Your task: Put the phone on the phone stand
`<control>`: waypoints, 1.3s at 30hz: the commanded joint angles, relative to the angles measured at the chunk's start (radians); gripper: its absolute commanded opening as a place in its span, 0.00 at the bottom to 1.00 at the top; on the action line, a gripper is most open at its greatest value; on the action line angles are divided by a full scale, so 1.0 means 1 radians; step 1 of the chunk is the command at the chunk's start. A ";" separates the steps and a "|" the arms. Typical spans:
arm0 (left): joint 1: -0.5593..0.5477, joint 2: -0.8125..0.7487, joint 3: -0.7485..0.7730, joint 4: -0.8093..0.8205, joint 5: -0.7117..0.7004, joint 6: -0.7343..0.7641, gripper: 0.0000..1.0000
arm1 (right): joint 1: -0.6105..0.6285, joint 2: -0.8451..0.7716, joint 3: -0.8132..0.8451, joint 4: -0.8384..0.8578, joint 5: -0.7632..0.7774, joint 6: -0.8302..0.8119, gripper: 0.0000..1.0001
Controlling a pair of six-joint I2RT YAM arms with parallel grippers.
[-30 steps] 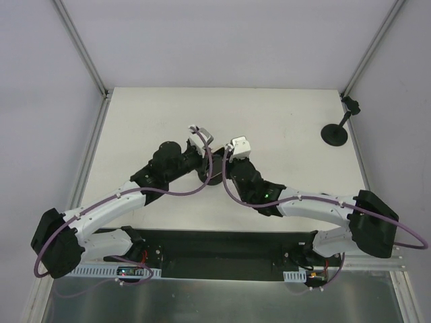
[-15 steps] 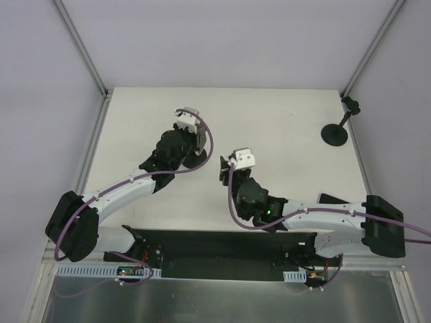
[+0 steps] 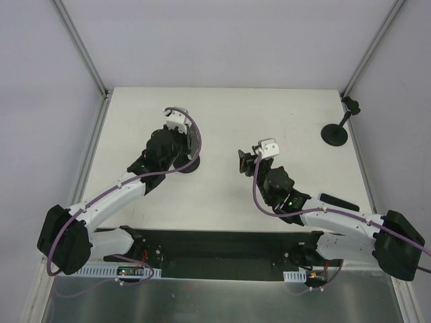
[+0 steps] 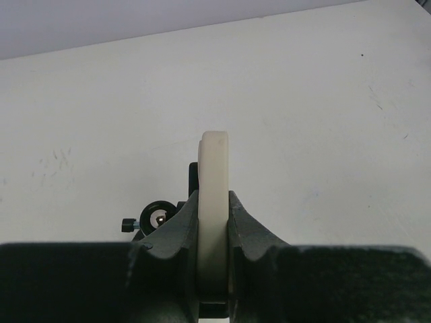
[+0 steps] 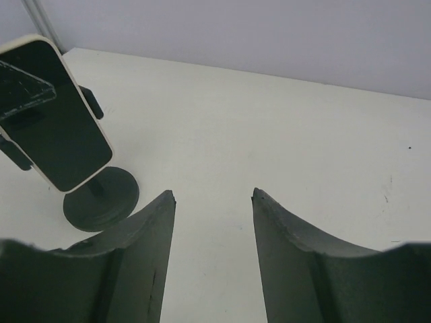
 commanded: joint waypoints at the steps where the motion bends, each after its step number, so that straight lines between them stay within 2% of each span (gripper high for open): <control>1: 0.094 -0.046 -0.030 -0.143 0.068 -0.058 0.00 | -0.042 -0.027 -0.009 0.010 -0.140 0.085 0.52; 3: 0.163 -0.068 -0.038 -0.131 0.113 -0.076 0.00 | -0.048 -0.021 -0.009 0.010 -0.157 0.083 0.52; 7: 0.212 -0.117 -0.049 -0.095 0.169 -0.034 0.00 | -0.055 -0.008 -0.012 0.010 -0.174 0.086 0.52; 10: 0.229 -0.152 -0.076 -0.019 0.275 0.038 0.00 | -0.066 -0.004 -0.012 0.010 -0.197 0.089 0.52; 13: 0.261 -0.137 -0.059 0.003 0.436 0.045 0.00 | -0.074 -0.001 -0.014 0.010 -0.214 0.092 0.52; 17: 0.274 -0.071 -0.010 0.072 0.726 0.042 0.00 | -0.098 0.007 -0.012 0.006 -0.269 0.097 0.52; 18: 0.275 -0.048 0.011 0.079 0.901 0.037 0.00 | -0.107 0.013 -0.002 0.001 -0.292 0.097 0.53; 20: 0.275 0.039 0.092 0.066 1.063 0.019 0.00 | -0.133 0.029 0.012 -0.023 -0.390 0.094 0.55; 21: 0.275 0.073 0.121 0.063 1.211 0.010 0.00 | -0.144 0.036 0.024 -0.029 -0.433 0.094 0.57; 24: 0.275 0.165 0.210 0.044 1.366 -0.009 0.00 | -0.187 0.065 0.053 -0.043 -0.641 0.089 0.70; 25: 0.275 0.193 0.236 0.043 1.427 -0.010 0.00 | -0.201 0.085 0.064 -0.054 -0.790 0.089 0.75; 30: 0.277 0.234 0.318 -0.140 1.489 0.124 0.00 | -0.253 0.113 0.083 -0.057 -0.951 0.100 0.81; 33: 0.275 0.263 0.333 -0.171 1.477 0.148 0.00 | -0.255 0.119 0.089 -0.071 -0.948 0.100 0.85; 35: 0.275 0.274 0.339 -0.171 1.467 0.123 0.01 | -0.246 0.122 0.095 -0.071 -0.935 0.109 0.92; 36: 0.277 0.276 0.341 -0.171 1.455 0.112 0.09 | -0.238 0.121 0.098 -0.080 -0.912 0.112 0.94; 37: 0.275 0.276 0.347 -0.171 1.437 0.100 0.29 | -0.226 0.119 0.104 -0.091 -0.846 0.112 0.99; 39: 0.275 0.267 0.356 -0.171 1.408 0.060 0.41 | -0.177 0.115 0.132 -0.155 -0.754 0.089 1.00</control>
